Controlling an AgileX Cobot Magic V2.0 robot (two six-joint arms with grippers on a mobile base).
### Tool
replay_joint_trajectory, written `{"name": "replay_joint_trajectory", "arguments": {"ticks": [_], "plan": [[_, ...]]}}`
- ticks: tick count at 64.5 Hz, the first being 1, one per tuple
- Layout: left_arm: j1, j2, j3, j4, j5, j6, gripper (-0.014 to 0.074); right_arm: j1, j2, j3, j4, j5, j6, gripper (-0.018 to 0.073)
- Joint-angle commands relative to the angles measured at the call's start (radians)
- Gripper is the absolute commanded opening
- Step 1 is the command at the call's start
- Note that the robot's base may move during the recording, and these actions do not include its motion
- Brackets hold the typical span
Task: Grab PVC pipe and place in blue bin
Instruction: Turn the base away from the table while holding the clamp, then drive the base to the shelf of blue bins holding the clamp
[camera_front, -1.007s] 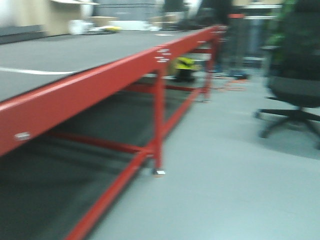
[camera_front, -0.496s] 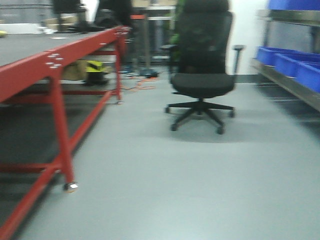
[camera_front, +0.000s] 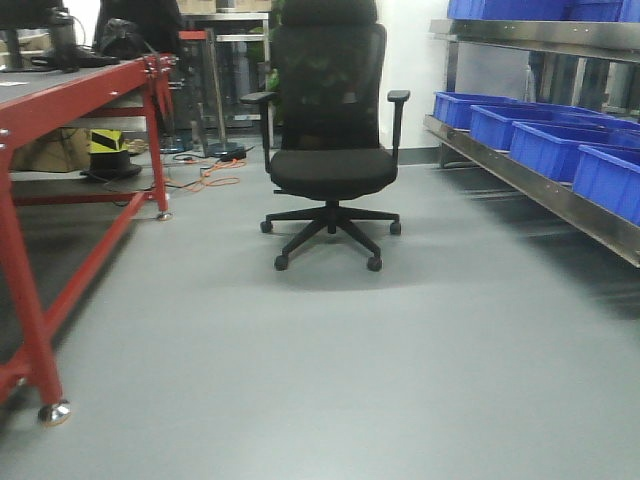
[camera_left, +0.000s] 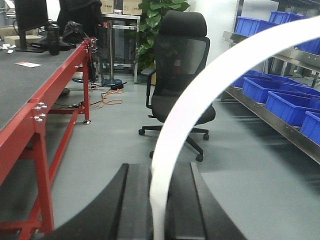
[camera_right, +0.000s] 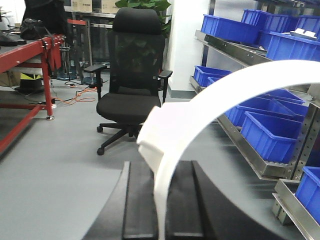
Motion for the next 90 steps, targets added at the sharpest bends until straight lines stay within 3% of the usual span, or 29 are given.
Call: {"name": "replay_joint_trajectory", "arguments": {"ticks": [1,90], "plan": [[-0.007,-0.004,-0.002,-0.006,-0.028,-0.007,-0.0111,0.002,-0.005,0.0,-0.004,-0.031,-0.004,-0.0162],[-0.007,-0.004,-0.002,-0.006,-0.028,-0.007,-0.0111,0.002,-0.005,0.0,-0.004,-0.031,-0.004,-0.0162]]}}
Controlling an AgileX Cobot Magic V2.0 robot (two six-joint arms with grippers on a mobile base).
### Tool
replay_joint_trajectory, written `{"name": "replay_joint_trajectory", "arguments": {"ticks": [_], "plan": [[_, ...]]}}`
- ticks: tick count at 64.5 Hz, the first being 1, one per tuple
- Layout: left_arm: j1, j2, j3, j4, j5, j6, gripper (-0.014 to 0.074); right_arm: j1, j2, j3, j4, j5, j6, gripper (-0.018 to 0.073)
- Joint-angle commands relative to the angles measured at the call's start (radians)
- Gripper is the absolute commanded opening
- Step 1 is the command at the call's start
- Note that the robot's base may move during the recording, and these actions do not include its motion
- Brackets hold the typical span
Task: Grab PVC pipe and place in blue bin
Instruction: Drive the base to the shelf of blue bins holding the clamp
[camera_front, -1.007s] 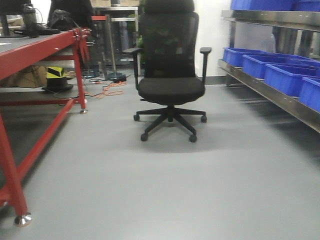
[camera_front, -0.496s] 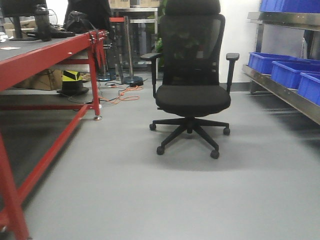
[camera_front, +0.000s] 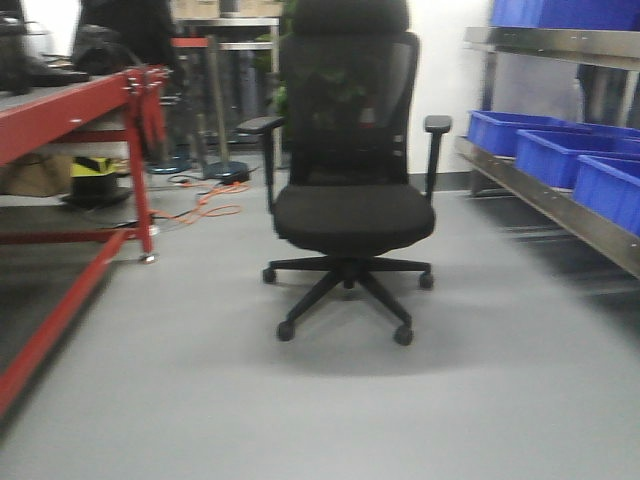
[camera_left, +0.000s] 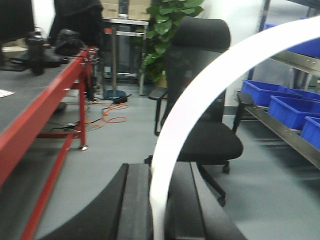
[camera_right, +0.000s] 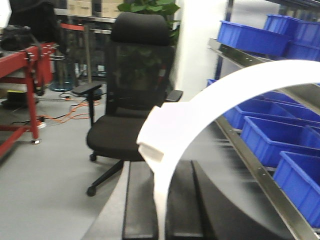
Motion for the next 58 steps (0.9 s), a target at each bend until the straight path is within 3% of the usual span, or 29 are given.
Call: {"name": "replay_joint_trajectory", "arguments": {"ticks": [1,58], "plan": [[-0.007,-0.004,-0.002,-0.006,-0.028,-0.007,-0.0111,0.002,-0.005,0.0,-0.004,-0.031,-0.004,-0.0162],[-0.007,-0.004,-0.002,-0.006,-0.028,-0.007,-0.0111,0.002,-0.005,0.0,-0.004,-0.031,-0.004,-0.0162]]}}
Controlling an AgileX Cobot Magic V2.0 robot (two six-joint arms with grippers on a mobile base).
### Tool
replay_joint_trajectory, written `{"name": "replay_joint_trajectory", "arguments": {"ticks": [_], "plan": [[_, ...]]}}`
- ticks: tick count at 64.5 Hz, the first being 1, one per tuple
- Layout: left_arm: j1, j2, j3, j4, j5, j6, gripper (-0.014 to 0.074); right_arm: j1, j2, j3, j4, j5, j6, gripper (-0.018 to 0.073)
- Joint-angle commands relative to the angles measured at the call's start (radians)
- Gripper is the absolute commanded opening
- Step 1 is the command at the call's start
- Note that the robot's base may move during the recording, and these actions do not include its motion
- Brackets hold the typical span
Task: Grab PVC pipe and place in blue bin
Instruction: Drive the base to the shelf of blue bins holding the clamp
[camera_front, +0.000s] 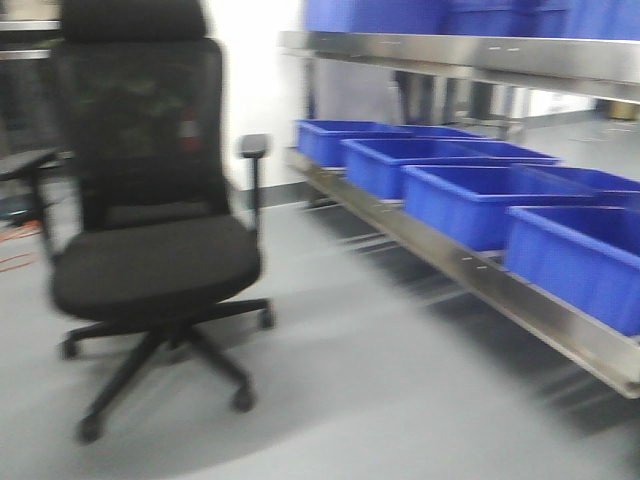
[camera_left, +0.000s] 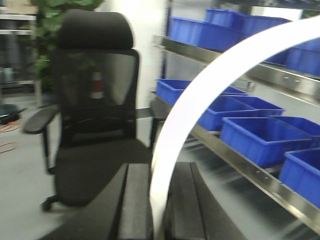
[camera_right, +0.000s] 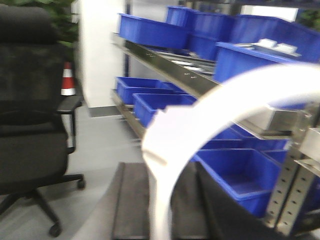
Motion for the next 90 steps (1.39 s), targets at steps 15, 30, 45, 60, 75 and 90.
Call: {"name": "replay_joint_trajectory", "arguments": {"ticks": [15,30,45,60,75,90], "plan": [[-0.007,-0.004,-0.002,-0.006,-0.028,-0.007,-0.0111,0.002,-0.005,0.0,-0.006,-0.031,-0.004,-0.0162],[-0.007,-0.004,-0.002,-0.006,-0.028,-0.007,-0.0111,0.002,-0.005,0.0,-0.006,-0.031,-0.004,-0.0162],[-0.007,-0.004,-0.002,-0.006,-0.028,-0.007,-0.0111,0.002,-0.005,0.0,-0.006,-0.031,-0.004,-0.0162],[-0.007,-0.004,-0.002,-0.006,-0.028,-0.007,-0.0111,0.002,-0.005,0.0,-0.006,-0.031,-0.004,-0.0162],[-0.007,-0.004,-0.002,-0.006,-0.028,-0.007,-0.0111,0.002,-0.005,0.0,-0.006,-0.031,-0.004,-0.0162],[-0.007,-0.004,-0.002,-0.006,-0.028,-0.007,-0.0111,0.002,-0.005,0.0,-0.006,-0.031,-0.004,-0.0162]]}}
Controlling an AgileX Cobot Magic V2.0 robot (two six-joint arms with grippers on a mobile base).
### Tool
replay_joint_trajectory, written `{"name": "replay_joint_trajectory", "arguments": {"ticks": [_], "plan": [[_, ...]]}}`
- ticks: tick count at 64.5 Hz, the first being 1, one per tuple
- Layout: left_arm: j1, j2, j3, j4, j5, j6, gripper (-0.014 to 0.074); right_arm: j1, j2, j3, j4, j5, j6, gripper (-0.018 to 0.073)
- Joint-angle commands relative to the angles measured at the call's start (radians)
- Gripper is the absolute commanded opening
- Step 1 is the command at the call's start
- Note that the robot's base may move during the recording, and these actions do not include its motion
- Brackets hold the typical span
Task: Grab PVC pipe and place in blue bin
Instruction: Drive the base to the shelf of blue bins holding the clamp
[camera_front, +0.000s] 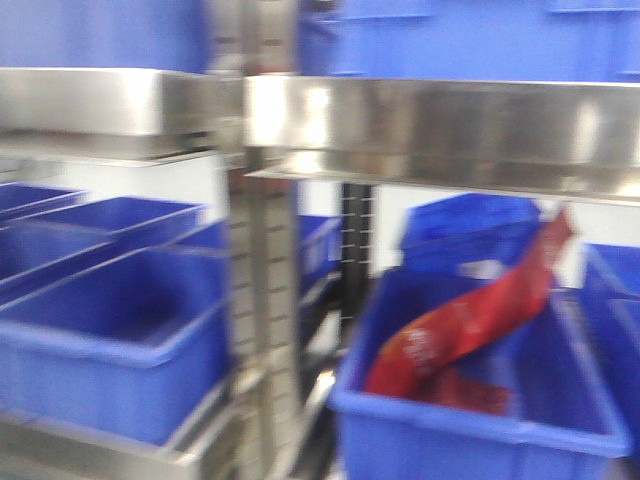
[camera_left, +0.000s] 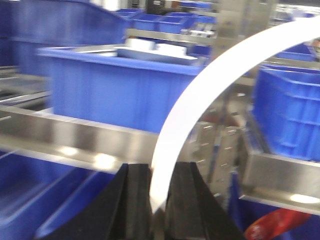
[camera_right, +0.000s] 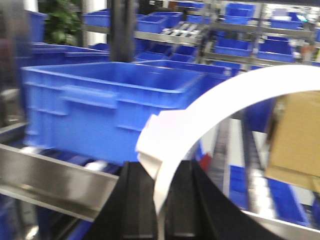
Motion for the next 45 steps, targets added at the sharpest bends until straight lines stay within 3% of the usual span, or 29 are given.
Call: {"name": "replay_joint_trajectory", "arguments": {"ticks": [1,45], "plan": [[-0.007,-0.004,-0.002,-0.006,-0.028,-0.007,-0.0111,0.002,-0.005,0.0,-0.006,-0.028,-0.004,-0.0162],[-0.007,-0.004,-0.002,-0.006,-0.028,-0.007,-0.0111,0.002,-0.005,0.0,-0.006,-0.028,-0.004,-0.0162]]}}
